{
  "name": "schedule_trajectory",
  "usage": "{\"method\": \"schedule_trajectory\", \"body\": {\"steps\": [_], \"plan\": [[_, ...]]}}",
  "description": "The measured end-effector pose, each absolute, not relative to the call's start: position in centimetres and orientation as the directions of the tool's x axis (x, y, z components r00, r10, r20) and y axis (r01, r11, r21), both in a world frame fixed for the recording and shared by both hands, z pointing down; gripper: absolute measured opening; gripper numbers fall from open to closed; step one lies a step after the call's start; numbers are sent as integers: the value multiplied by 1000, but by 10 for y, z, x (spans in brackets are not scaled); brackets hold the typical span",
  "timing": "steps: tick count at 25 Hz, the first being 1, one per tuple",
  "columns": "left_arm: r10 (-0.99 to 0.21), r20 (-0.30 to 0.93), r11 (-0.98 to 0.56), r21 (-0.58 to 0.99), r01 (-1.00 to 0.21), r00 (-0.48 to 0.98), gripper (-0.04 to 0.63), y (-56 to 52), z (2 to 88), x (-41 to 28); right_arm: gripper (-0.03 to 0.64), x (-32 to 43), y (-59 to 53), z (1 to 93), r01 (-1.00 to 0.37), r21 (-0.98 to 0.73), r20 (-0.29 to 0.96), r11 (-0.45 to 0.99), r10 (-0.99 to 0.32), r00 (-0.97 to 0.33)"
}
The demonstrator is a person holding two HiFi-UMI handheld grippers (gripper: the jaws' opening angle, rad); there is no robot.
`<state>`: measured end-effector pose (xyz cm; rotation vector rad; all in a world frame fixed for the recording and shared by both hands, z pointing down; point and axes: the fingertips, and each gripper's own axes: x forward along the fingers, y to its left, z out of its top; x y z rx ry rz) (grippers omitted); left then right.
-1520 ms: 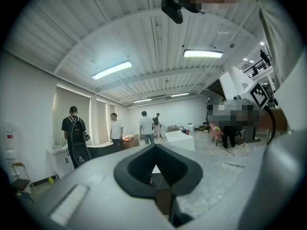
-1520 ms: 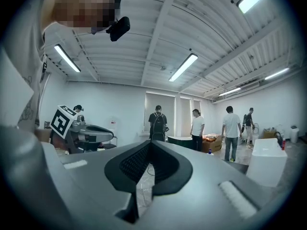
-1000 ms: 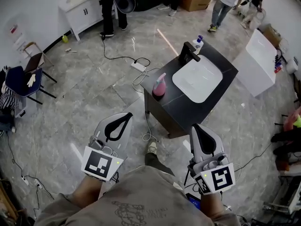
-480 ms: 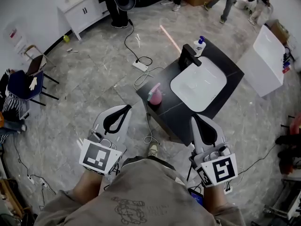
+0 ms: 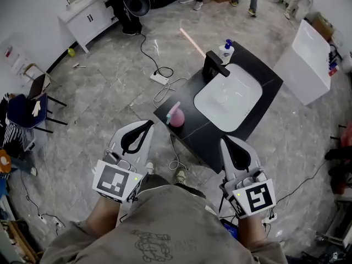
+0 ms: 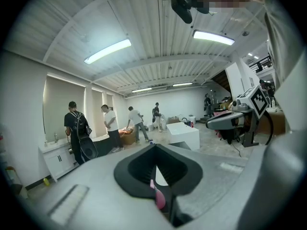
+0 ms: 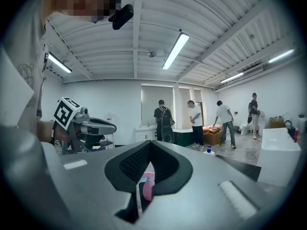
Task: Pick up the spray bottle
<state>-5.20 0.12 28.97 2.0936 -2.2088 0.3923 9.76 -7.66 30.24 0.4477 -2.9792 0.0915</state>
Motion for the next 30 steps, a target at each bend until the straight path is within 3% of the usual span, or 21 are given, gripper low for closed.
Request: {"method": "schedule_trajectory", "body": {"steps": [16,30], "plan": [[-957,214,-226,-128,-966,195,0,-58,301,-106,28,62,-101,315,-527,-17,183,850,-515,-837],[-834,225,-528,-57,-847,504,0,-107,317,-147,28,33,-94,319,-759,1,235,651,-738,-633]]}}
